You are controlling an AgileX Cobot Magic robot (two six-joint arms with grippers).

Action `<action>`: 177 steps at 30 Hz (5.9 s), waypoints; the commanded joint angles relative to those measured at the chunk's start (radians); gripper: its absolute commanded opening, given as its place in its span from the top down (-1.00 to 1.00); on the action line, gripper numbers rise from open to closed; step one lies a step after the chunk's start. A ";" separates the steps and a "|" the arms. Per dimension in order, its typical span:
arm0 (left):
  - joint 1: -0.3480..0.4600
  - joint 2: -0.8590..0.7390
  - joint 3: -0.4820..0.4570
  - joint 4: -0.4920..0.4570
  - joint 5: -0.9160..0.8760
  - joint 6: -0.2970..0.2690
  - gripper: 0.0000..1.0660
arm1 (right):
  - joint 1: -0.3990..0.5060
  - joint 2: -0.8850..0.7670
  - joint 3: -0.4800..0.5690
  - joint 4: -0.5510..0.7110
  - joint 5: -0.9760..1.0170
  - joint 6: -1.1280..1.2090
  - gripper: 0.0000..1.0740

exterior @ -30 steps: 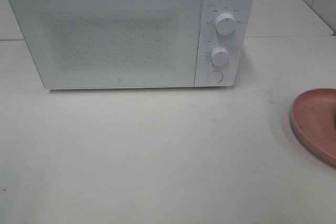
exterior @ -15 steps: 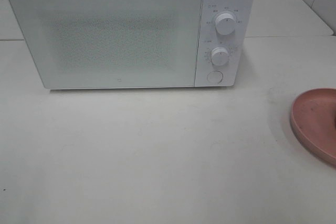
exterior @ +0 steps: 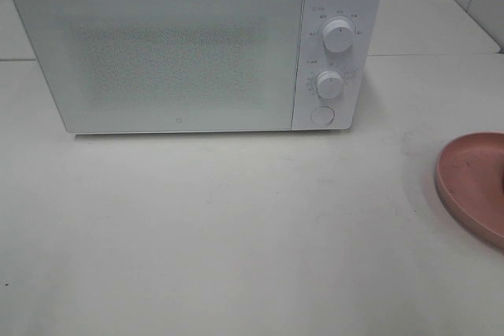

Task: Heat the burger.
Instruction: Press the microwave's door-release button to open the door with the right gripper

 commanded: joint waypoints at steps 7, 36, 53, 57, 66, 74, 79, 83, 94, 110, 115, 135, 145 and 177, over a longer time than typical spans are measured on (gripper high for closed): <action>-0.005 -0.024 0.005 -0.008 -0.017 0.004 -0.81 | 0.002 0.122 -0.009 0.002 -0.121 0.005 -0.28; -0.005 -0.024 0.005 -0.008 -0.017 0.004 -0.81 | 0.002 0.541 -0.009 0.001 -0.597 0.001 -0.28; -0.005 -0.024 0.005 -0.008 -0.017 0.004 -0.81 | 0.018 0.600 0.213 0.171 -1.117 -0.198 -0.49; -0.005 -0.024 0.005 -0.008 -0.017 0.004 -0.81 | 0.072 0.610 0.231 0.222 -1.157 -0.279 -0.48; -0.005 -0.024 0.005 -0.008 -0.017 0.004 -0.81 | 0.315 0.749 0.278 0.580 -1.419 -0.595 -0.44; -0.005 -0.024 0.005 -0.008 -0.017 0.004 -0.81 | 0.534 0.896 0.278 0.766 -1.674 -0.629 -0.42; -0.005 -0.024 0.005 -0.008 -0.017 0.004 -0.81 | 0.651 0.998 0.278 0.859 -1.805 -0.624 -0.42; -0.005 -0.024 0.005 -0.008 -0.017 0.004 -0.81 | 0.702 1.044 0.276 0.887 -1.847 -0.623 -0.42; -0.005 -0.024 0.005 -0.008 -0.017 0.004 -0.81 | 0.820 1.197 0.169 0.969 -1.852 -0.598 -0.42; -0.005 -0.024 0.005 -0.008 -0.017 0.004 -0.81 | 0.820 1.290 0.142 0.971 -1.835 -0.467 -0.42; -0.005 -0.024 0.005 -0.008 -0.017 0.004 -0.81 | 0.820 1.290 0.142 0.971 -1.840 -0.451 -0.42; -0.005 -0.024 0.005 -0.008 -0.017 0.004 -0.81 | 0.820 1.290 0.142 0.971 -1.768 0.789 -0.23; -0.005 -0.024 0.005 -0.008 -0.017 0.004 -0.81 | 0.820 1.290 0.142 0.971 -1.738 1.100 0.70; -0.005 -0.024 0.005 -0.008 -0.017 0.004 -0.81 | 0.598 1.392 -0.016 0.718 -1.585 1.105 1.00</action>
